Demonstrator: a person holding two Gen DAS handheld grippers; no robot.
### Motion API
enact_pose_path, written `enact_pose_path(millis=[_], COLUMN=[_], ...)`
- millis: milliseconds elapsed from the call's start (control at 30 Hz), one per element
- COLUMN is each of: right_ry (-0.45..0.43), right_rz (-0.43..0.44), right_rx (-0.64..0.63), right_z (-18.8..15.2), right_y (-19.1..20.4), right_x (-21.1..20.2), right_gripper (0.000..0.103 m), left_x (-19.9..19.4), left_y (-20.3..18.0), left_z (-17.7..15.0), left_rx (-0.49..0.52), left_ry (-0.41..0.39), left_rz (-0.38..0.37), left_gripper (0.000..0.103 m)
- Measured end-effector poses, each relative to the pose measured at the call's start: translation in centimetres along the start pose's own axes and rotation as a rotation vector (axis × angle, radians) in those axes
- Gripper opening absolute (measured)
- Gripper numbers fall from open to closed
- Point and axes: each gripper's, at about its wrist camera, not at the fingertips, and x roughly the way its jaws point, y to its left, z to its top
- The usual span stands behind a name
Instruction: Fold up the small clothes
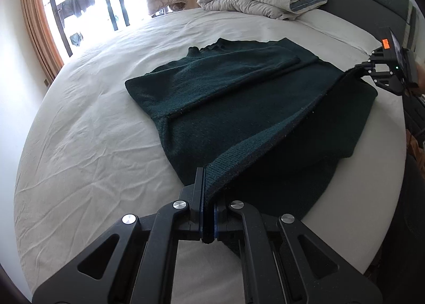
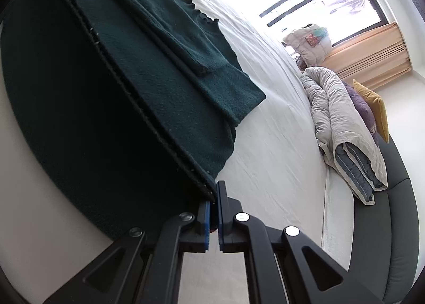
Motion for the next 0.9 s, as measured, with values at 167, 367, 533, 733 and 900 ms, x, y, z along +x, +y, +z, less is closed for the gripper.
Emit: enact_pose_path(millis=[167,367,533,733,900], right_ry=[0.009,0.009,0.005,0.005,0.001], right_rz=[-0.01,-0.018,-0.025,-0.03,-0.034], right_rx=[0.001,0.005,0.01,0.011,0.023], right_z=[1.2,2.5,3.7,5.0,6.0], right_y=[-0.6,-1.6,-2.4,-3.2,-3.8], right_x=[1.8,3.4,4.5,5.7,6.6], right_gripper=[0.004,0.004,0.004,0.004,0.004], left_x=[2.5,4.7,5.9,7.1,8.0], left_y=[1.2,2.8,3.6,4.6,5.6], left_z=[1.8,3.6,5.0,6.3,7.4], left_rx=[-0.01,-0.011,-0.013,-0.03,-0.042], left_ry=[0.058,0.09,0.094,0.095,0.097], left_rz=[-0.007,-0.011,0.002,0.014,0.019], left_gripper=[0.003,0.003,0.003,0.003,0.003])
